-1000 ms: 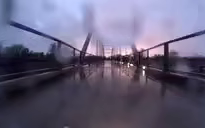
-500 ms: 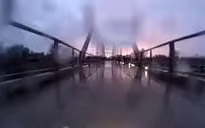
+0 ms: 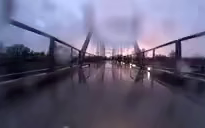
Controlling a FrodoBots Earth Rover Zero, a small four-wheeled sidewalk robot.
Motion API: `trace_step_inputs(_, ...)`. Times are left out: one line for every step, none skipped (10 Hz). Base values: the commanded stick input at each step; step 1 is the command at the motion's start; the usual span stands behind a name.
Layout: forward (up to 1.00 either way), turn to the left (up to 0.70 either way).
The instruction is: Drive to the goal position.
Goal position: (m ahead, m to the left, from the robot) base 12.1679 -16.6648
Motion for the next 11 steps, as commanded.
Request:
trace_step_inputs(0.70, 0.00)
trace_step_inputs(0.70, 0.00)
trace_step_inputs(0.70, 0.00)
trace_step_inputs(0.70, 0.00)
trace_step_inputs(0.70, 0.00)
trace_step_inputs(0.70, 0.00)
trace_step_inputs(0.70, 0.00)
trace_step_inputs(0.70, 0.00)
trace_step_inputs(0.70, 0.00)
trace_step_inputs(0.70, 0.00)
trace_step_inputs(0.70, 0.00)
